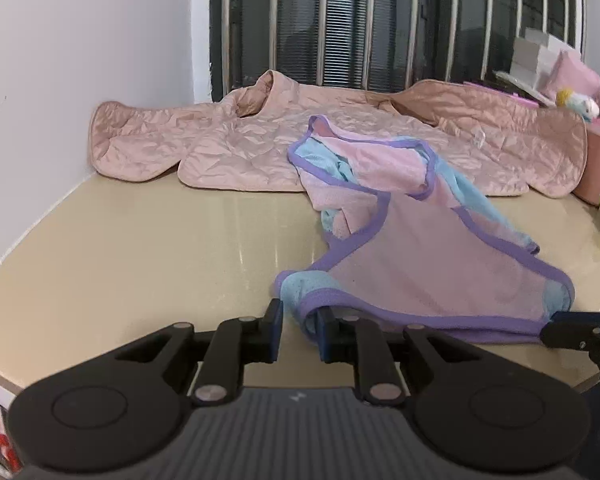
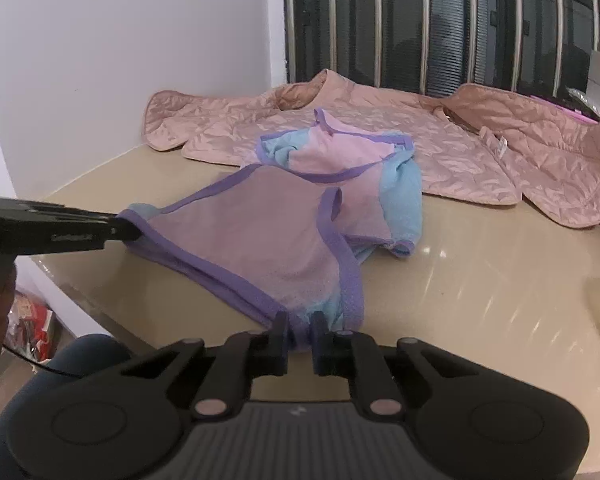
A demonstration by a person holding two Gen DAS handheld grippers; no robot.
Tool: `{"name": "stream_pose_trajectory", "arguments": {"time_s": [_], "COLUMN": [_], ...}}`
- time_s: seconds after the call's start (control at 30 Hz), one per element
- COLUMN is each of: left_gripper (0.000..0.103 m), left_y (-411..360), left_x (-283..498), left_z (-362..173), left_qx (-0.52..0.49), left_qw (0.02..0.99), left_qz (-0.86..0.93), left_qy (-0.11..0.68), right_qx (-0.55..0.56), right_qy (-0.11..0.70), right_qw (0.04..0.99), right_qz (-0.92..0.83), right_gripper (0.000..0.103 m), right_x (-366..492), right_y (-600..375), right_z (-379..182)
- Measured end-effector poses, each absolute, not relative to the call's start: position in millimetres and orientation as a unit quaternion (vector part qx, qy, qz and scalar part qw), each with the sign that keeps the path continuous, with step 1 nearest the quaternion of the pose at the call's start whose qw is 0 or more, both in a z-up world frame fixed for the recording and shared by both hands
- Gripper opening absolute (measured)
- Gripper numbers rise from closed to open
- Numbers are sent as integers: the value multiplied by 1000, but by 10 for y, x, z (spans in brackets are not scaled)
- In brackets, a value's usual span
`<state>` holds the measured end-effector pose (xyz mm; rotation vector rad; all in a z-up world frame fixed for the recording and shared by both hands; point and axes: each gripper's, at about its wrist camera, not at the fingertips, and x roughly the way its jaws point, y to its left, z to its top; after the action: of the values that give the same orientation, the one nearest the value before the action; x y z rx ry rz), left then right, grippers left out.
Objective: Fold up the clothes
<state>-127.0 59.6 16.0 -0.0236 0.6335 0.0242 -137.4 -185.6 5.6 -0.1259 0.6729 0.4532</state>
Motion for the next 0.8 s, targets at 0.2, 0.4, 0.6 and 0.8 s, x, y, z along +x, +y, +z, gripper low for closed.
{"name": "stream_pose_trajectory", "arguments": {"time_s": [0.2, 0.4, 0.6, 0.8], "left_gripper": [14, 2, 2, 42], "left_y": [567, 513, 382, 147], "left_x": [-1221, -1264, -1482, -1724], "left_z": [170, 143, 170, 176], "left_qx": [-9, 11, 25, 33], "left_qw": [949, 950, 950, 941], "left_qz": [20, 18, -26, -102], "left_qy": [314, 313, 312, 321], "right_qx": [-67, -33, -28, -38], "right_qy": [311, 315, 320, 329], "right_qw": [921, 925, 929, 932], "right_qz": [227, 211, 184, 148], "right_gripper": [13, 6, 3, 4], "right_x": [-1478, -1400, -1487, -1544], "right_y": [-1876, -1926, -2064, -2358], "right_z": [68, 19, 122, 212]}}
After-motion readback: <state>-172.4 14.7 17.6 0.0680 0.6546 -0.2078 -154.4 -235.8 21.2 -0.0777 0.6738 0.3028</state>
